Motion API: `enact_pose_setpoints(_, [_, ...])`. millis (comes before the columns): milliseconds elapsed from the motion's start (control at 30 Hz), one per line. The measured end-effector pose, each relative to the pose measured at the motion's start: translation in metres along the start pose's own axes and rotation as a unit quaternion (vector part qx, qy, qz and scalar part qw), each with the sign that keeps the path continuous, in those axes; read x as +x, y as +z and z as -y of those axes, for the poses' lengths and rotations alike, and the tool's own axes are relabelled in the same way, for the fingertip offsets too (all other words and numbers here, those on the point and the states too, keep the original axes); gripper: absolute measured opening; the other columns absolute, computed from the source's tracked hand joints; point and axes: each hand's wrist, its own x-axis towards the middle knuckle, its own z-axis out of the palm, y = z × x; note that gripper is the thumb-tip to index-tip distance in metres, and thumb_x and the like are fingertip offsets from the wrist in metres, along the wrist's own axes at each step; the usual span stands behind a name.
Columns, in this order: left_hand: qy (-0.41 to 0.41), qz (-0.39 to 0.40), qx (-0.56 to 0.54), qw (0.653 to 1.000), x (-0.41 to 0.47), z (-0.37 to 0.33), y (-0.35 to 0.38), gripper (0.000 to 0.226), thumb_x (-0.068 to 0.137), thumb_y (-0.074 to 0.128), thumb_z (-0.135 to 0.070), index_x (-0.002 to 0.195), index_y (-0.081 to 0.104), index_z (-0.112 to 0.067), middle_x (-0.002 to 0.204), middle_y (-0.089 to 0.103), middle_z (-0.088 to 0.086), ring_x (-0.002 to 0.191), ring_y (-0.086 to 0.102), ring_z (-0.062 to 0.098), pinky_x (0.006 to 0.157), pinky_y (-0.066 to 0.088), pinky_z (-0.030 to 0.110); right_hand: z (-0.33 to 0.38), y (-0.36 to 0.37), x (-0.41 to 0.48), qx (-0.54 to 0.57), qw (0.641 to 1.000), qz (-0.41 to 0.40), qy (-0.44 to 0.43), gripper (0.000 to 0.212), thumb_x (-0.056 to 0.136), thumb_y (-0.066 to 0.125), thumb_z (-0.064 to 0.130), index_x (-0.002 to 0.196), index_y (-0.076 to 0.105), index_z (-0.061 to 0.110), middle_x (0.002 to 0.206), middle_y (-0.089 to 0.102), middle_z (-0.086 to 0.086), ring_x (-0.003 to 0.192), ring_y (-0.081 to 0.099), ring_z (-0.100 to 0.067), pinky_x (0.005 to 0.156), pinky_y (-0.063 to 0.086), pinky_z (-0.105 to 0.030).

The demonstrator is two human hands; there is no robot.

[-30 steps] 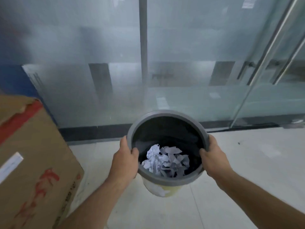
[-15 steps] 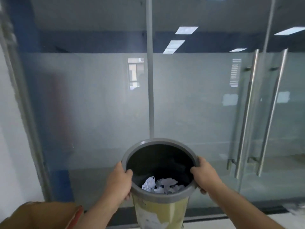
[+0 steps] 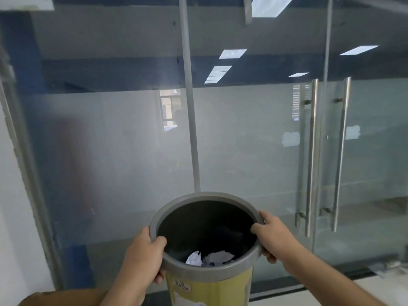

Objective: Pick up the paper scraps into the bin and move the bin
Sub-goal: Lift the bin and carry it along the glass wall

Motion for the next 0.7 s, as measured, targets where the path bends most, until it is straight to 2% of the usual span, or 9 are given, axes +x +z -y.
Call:
enact_pose_setpoints(133, [0.017,0.02,0.012,1.0,0.015,0.005,0.01,0.016,0.1,0.048,-0.02,0.115,0.052,-0.02,0.078,0.066,0.016,0.043,0.058,0.02,0.038,0.048,0.026,-0.015,0.004,0.002,-0.01,0.999,-0.025,0.019,0.03,0.088,0.044,0.008,0.113,0.054,0.023,0.062,0.054,-0.01,0.042,0.043,-0.018,0.036,0.032,-0.024])
enact_pose_setpoints(267, [0.046,0.046,0.009,0.998,0.034,-0.003,0.049,0.019,0.097,0.047,-0.018,0.113,0.056,-0.018,0.077,0.065,0.017,0.042,0.056,0.023,0.036,0.043,0.026,-0.036,-0.019,0.005,-0.02,0.996,-0.08,0.037,0.033,0.09,0.043,0.008,0.119,0.053,0.021,0.064,0.055,-0.01,0.044,0.044,-0.018,0.036,0.034,-0.024])
enact_pose_setpoints(500, [0.079,0.13,-0.028,0.988,0.038,-0.056,0.175,0.017,0.092,0.048,-0.014,0.105,0.06,-0.016,0.079,0.065,0.022,0.044,0.056,0.028,0.037,0.044,0.027,-0.071,-0.136,0.012,-0.037,0.98,-0.187,0.058,0.034,0.089,0.044,0.009,0.12,0.053,0.019,0.067,0.058,-0.012,0.044,0.048,-0.021,0.036,0.036,-0.024])
enact_pose_setpoints(700, [0.092,0.176,-0.053,0.979,0.019,-0.109,0.279,0.015,0.095,0.047,-0.013,0.103,0.059,-0.015,0.071,0.063,0.02,0.043,0.053,0.025,0.035,0.042,0.026,-0.093,-0.238,0.013,-0.054,0.969,-0.236,0.056,0.035,0.085,0.043,0.008,0.116,0.054,0.021,0.072,0.062,-0.009,0.044,0.05,-0.017,0.034,0.035,-0.022])
